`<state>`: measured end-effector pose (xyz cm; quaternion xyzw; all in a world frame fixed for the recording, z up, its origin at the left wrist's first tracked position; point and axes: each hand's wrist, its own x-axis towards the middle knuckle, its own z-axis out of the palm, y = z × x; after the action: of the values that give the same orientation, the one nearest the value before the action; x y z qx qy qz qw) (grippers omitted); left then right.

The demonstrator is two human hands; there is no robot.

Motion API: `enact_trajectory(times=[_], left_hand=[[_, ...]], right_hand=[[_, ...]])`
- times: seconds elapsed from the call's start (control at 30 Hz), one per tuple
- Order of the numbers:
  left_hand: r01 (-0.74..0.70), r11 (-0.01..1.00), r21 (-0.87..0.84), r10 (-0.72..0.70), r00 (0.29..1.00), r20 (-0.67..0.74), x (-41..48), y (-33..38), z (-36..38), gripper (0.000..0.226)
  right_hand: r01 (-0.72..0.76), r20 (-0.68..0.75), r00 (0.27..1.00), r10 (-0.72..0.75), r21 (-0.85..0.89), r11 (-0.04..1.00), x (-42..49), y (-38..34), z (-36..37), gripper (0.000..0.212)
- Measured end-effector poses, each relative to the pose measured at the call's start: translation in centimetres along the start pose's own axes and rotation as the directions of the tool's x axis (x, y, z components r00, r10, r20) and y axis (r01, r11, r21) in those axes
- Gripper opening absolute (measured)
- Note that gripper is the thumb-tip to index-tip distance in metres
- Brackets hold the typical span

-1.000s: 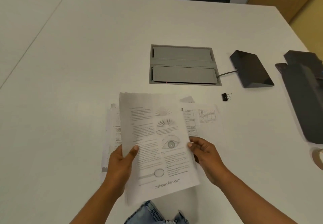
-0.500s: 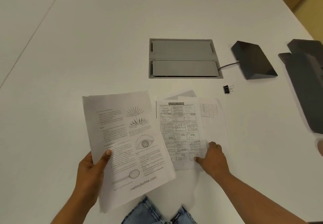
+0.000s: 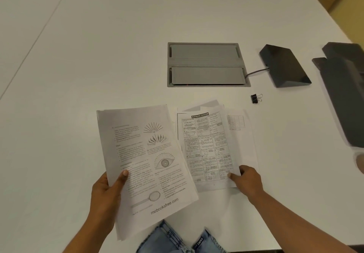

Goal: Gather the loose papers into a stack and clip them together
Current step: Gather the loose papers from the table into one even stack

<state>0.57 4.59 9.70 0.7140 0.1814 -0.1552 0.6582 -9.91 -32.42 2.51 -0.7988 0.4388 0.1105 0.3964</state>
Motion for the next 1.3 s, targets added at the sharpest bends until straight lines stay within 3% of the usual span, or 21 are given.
enact_trajectory(times=[0.4, 0.57, 0.8, 0.97, 1.13, 1.3], left_hand=[[-0.048, 0.996, 0.081, 0.052, 0.997, -0.048, 1.9, 1.6, -1.7, 0.016], [-0.044, 0.995, 0.087, 0.049, 0.997, -0.052, 1.9, 1.2, -1.7, 0.007], [-0.061, 0.988, 0.142, 0.070, 0.996, -0.060, 2.0, 0.6, -1.9, 0.006], [-0.041, 0.990, 0.132, 0.051, 0.996, -0.073, 2.2, 0.5, -2.0, 0.007], [-0.042, 0.995, 0.093, 0.039, 0.999, 0.030, 1.5, 1.6, -0.6, 0.008], [-0.026, 1.000, -0.016, 0.028, 0.988, 0.149, 0.1, 3.5, 1.7, 0.035]], right_hand=[[0.052, -0.114, 0.992, -0.048, 0.037, 0.998, -1.0, 2.9, -2.9, 0.006], [0.023, -0.113, 0.994, 0.011, 0.298, 0.954, -1.6, 2.7, -3.6, 0.009], [0.012, -0.089, 0.994, 0.057, 0.630, 0.776, -3.8, 1.1, -5.2, 0.014], [0.036, -0.042, 0.999, -0.010, 0.680, 0.733, -5.5, -0.5, -5.9, 0.016], [0.136, -0.008, 0.986, -0.168, 0.628, 0.766, -7.2, -3.1, -5.7, 0.015], [0.173, 0.081, 0.955, -0.287, 0.633, 0.755, -8.5, -5.7, -4.6, 0.019]])
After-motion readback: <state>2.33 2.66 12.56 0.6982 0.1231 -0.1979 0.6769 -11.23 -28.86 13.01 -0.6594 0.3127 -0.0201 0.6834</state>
